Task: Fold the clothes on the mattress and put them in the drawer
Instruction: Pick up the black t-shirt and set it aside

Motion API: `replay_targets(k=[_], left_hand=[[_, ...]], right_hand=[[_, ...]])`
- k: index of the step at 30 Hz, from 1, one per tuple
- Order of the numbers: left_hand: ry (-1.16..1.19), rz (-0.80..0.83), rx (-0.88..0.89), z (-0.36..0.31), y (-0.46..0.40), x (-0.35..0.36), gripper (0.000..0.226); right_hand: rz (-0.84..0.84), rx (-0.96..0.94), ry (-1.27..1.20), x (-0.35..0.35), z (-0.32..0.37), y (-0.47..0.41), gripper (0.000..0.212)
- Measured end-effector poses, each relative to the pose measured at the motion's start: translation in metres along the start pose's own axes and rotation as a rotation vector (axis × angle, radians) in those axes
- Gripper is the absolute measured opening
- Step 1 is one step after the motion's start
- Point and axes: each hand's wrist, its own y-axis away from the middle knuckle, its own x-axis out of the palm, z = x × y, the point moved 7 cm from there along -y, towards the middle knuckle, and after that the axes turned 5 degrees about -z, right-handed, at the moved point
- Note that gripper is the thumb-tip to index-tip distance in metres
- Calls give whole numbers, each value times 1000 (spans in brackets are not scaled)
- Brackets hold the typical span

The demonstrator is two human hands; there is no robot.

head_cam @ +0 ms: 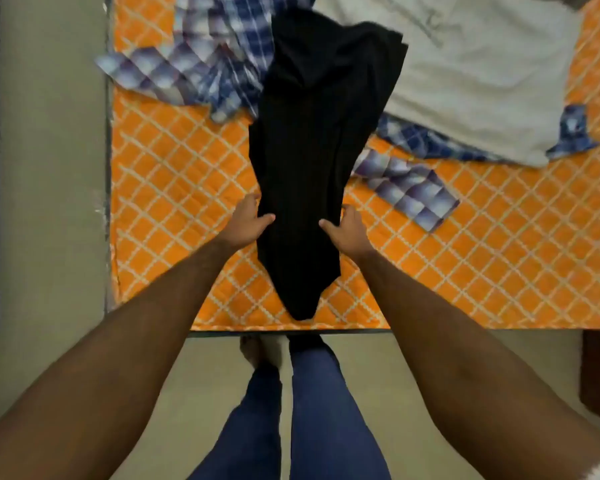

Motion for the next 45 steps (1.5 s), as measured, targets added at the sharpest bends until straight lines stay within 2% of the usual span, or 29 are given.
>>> replay_targets(k=[2,4,7,8,10,12,15,18,21,25,29,32,35,37,39,43,45], left_hand=[[179,-34,-92,1,-19,16,68],[283,-58,-152,2,-23,27,72],[465,-110,-308,23,-33,43,72],[494,-117,-344,29,-35,46,65],[551,-58,-398,31,-35,55,35],[585,-27,-379,23,-27,52,9],[725,-56,-369,8,-5,25,10],[880,-73,-339,2,27,-17,28],[927,-70,-313,3,62,-59,40],[1037,-35,-306,13,100,-108,39],[1135,-47,-250,43,127,-166,49],[1096,-66,-141,65,148,-223,31],[905,-94,-50,95,162,-290,35],[730,-202,-39,127,172,-348,38],[667,-316,-13,160,181,-401,28],[590,-433,111,193,211,-490,28],[543,-523,151,197,218,-517,26]], right_hand=[[-18,112,-172,9,-14,-25,68],[36,215,-330,17,-17,-27,69],[102,281,-471,31,-17,-34,66],[119,295,-511,34,-16,-34,62],[198,308,-613,46,-14,-33,47],[256,304,-708,53,-4,-22,36],[305,315,-989,44,19,3,27],[273,396,-1188,30,30,29,44],[257,487,-1177,20,49,59,59],[329,428,-1187,17,113,97,52],[384,340,-1182,25,190,139,47],[399,248,-1155,40,241,177,47],[242,173,-1183,56,275,218,44],[101,136,-1208,63,288,238,43],[-9,91,-1233,66,298,254,39],[-107,24,-1148,86,340,287,28],[-143,22,-1086,98,354,290,35]])
